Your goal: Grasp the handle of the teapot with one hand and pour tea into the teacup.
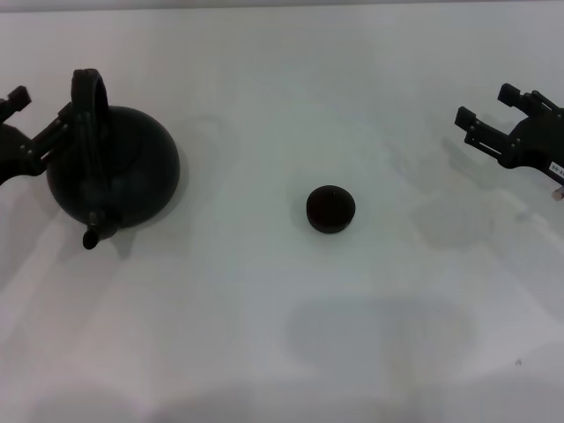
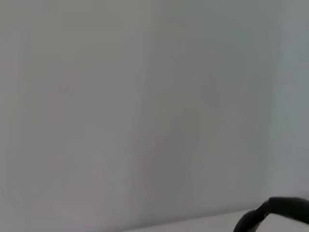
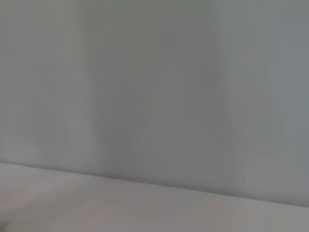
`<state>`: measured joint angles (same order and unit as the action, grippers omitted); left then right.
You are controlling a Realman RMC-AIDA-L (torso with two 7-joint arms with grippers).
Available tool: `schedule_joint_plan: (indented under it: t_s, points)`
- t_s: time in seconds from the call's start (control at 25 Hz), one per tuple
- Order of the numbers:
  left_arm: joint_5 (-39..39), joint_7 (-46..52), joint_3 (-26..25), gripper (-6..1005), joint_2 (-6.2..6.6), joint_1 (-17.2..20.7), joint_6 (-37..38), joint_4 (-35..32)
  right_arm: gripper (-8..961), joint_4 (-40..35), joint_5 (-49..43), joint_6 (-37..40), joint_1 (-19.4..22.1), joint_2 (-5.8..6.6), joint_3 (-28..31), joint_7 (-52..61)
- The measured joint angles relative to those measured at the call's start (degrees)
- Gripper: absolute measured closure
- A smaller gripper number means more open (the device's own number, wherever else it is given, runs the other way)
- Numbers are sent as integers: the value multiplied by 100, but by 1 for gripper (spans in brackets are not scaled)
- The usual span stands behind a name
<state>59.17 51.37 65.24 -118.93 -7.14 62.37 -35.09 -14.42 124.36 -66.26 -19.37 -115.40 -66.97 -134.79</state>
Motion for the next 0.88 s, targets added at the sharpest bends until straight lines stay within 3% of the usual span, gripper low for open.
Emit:
schedule_joint_plan:
  t_s: [0.04,0.16,0.36,0.64,0.88]
  points:
    - [-66,-82,-2,474,6,44,103,29,109,-4,0,-2,-2,0,0,5]
    - [-164,-335,-103,219,10,221,470,77,108,-24,0,-8,-7,0,-2,30]
    - [-172,-684,-542,215,6,433,1094,427,108,-44,-23,-37,-3,9,-37,41]
    - [-178,-1835,-1800,222,10,568,1978,1547,108,-45,-52,-450,149,47,-44,-172]
    - [-179,-2224,-2765,226,18,594,2139,2082,108,-49,-63,-834,410,60,-40,-436]
